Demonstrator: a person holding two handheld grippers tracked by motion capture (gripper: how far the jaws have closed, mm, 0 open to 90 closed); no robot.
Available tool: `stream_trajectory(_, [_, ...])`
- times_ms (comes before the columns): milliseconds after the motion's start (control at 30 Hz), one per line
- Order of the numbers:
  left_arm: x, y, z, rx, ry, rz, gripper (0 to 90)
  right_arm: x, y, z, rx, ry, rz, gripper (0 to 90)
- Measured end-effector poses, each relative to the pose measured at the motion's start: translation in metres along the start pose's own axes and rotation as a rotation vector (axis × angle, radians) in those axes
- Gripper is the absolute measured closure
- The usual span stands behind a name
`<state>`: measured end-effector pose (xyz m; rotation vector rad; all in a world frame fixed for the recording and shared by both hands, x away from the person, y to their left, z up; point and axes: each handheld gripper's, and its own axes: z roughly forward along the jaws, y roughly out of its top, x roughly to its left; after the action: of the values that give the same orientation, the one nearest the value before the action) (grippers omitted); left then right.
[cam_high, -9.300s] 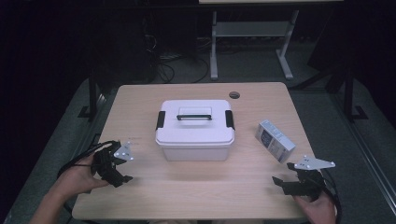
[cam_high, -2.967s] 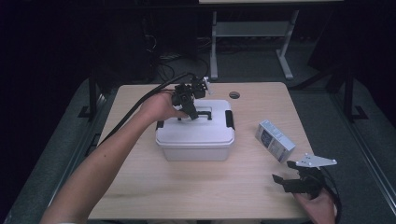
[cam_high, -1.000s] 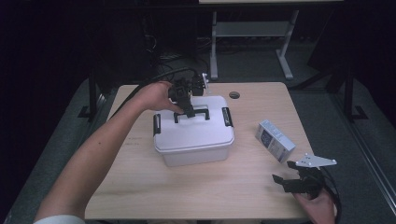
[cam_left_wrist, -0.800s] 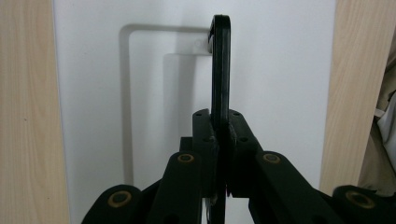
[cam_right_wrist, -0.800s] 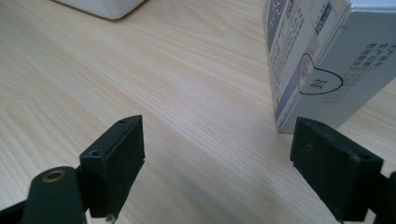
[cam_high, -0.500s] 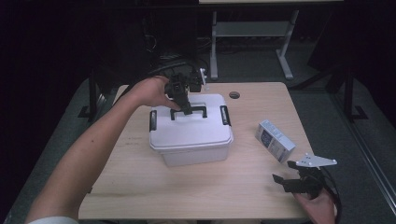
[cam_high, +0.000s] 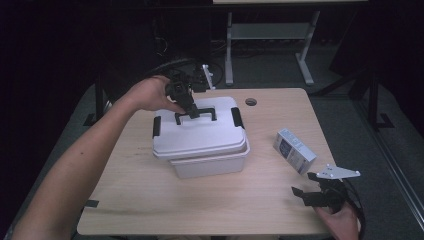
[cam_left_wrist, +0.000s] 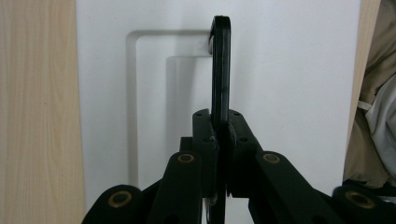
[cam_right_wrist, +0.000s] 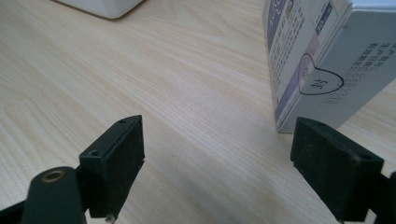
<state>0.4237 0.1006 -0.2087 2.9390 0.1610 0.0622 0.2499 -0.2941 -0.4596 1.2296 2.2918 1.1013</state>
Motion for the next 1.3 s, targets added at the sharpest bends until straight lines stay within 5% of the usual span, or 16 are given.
stream_trajectory(567, [-0.011, -0.031, -0.033, -0.017, 0.052, -0.032, 84.7, 0.000, 0.000, 0.000, -0.005, -0.004, 0.000, 17.0])
stream_trajectory(1300, [-0.025, -0.076, -0.046, -0.015, 0.067, -0.100, 84.7, 0.000, 0.001, 0.001, -0.004, -0.009, -0.002, 17.0])
